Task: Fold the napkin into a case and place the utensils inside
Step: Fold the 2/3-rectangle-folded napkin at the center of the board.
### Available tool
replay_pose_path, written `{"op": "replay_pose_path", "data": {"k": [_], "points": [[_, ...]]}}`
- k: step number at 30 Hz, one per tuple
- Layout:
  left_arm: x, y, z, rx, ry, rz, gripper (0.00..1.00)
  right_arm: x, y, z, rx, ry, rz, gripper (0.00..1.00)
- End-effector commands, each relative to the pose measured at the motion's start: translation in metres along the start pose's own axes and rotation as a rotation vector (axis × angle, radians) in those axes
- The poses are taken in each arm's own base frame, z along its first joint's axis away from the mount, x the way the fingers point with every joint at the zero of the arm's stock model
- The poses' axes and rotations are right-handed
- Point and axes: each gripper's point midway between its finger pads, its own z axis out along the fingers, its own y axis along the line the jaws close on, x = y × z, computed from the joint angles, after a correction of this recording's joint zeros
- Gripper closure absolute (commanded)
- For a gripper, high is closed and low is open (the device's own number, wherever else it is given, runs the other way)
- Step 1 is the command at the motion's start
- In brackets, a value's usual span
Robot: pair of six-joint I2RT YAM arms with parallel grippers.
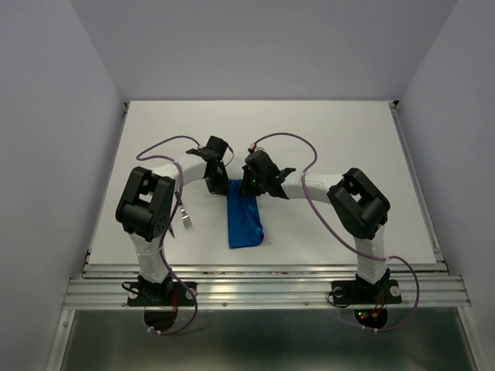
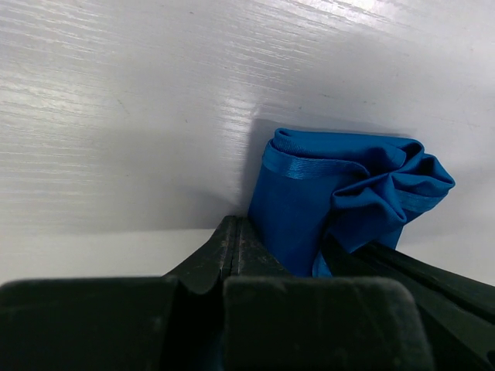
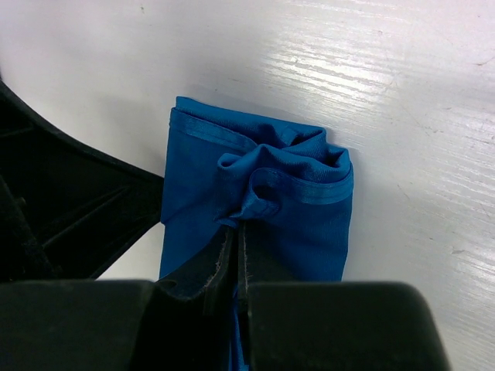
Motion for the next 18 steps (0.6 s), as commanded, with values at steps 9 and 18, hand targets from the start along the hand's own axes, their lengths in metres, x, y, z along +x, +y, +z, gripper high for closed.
{"op": "replay_pose_path", "data": {"k": [9,18], "points": [[0.006,-0.002,0.005,-0.015,0.022,0.004,1.0,-0.038,0.034,-0.022,-0.069,-0.085,-0.014,0.99],[0.005,-0.002,0.007,-0.019,0.023,0.006,1.0,-0.038,0.044,-0.021,-0.091,-0.079,-0.015,0.99]]}}
